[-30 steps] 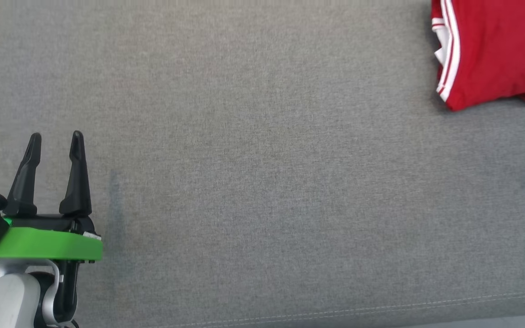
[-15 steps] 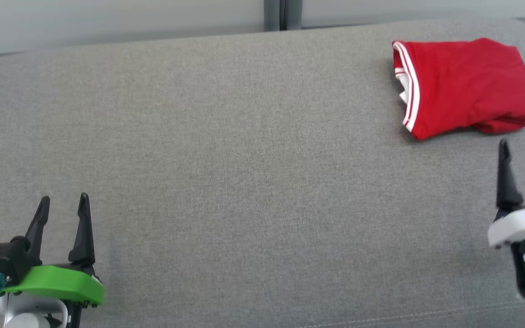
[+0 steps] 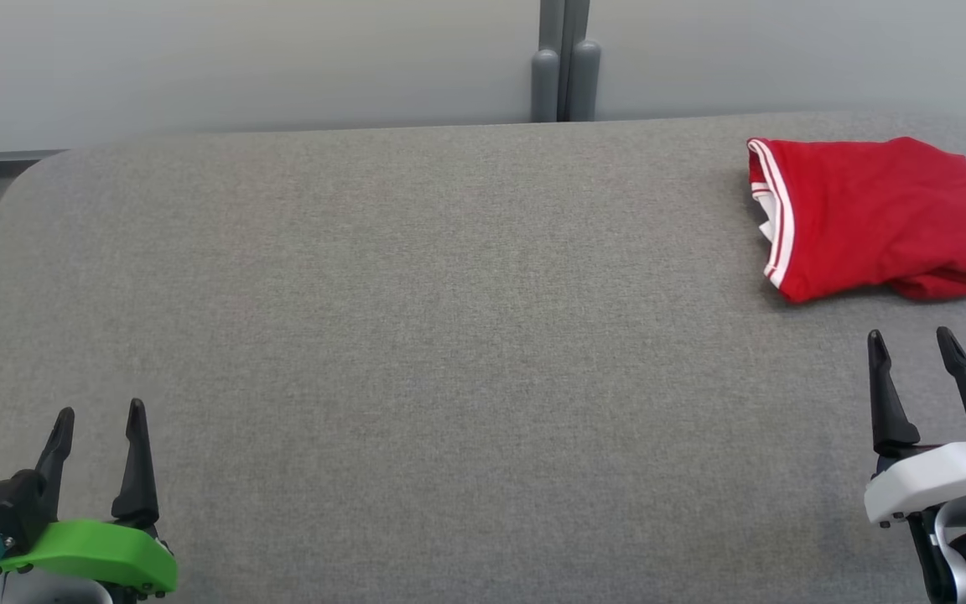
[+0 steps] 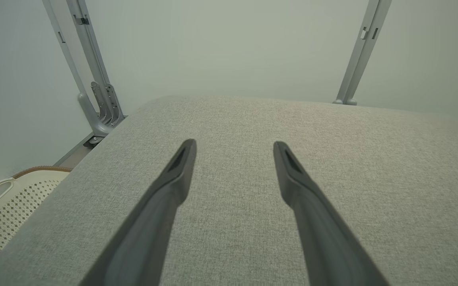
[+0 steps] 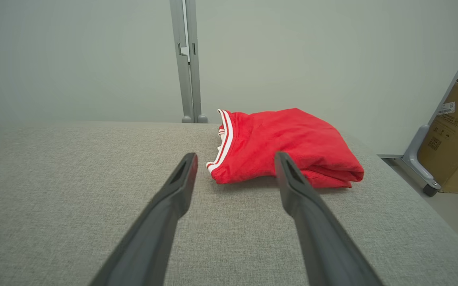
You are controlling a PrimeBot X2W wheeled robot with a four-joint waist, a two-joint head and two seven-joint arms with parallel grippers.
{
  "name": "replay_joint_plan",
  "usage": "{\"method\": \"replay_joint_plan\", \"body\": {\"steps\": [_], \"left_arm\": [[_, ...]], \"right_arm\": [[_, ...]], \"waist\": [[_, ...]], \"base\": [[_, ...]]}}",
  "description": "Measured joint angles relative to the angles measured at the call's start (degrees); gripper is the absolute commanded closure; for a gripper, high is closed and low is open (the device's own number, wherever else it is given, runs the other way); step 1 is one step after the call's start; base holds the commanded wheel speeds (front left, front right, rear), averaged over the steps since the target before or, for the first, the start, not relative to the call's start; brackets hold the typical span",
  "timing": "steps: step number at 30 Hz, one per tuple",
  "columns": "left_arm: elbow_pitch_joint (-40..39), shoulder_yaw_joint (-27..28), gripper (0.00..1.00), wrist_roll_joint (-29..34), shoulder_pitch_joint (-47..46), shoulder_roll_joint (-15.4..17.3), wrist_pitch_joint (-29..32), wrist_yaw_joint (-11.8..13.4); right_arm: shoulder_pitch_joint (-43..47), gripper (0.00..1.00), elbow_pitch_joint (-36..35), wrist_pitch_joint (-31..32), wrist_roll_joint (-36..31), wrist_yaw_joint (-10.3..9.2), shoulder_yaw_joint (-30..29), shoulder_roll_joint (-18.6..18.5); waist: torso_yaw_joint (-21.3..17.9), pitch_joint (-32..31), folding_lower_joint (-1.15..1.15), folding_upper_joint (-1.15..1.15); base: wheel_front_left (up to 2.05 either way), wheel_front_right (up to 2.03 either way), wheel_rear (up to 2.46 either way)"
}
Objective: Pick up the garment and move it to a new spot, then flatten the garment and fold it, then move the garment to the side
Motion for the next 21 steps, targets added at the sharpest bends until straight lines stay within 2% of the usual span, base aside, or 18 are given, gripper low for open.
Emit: {"method": "replay_joint_plan", "body": {"steps": [6, 7, 14, 21], "left_arm": [[0.4, -0.6, 0.0, 0.0, -0.1, -0.7, 0.0, 0.0], [0.5, -0.8, 1.0, 0.0, -0.1, -0.7, 0.0, 0.0], [3.7, -2.5, 1.0, -0.1, 1.4, -3.6, 0.1, -0.1], [3.7, -1.7, 1.0, -4.3, 1.4, -4.2, 1.6, -0.6]], "right_arm": [[1.0, 0.0, -0.8, -0.1, -0.5, -0.07, 0.0, 0.0], [1.5, 1.0, -0.9, -0.1, -0.5, -0.08, -0.3, 0.0], [3.5, 1.0, 2.2, 0.1, -0.2, 0.05, 0.6, 3.3], [3.5, 1.0, 2.6, 1.1, 4.1, 0.94, 0.1, 3.8]], "waist": [[2.3, -0.5, 0.0, 0.0], [2.7, -0.6, 0.0, 0.0], [3.3, -0.7, 0.0, 0.0], [3.0, -0.9, 0.0, 0.0]], "base": [[0.0, 0.0, 0.0], [0.0, 0.0, 0.0], [0.0, 0.0, 0.0], [0.0, 0.0, 0.0]]}}
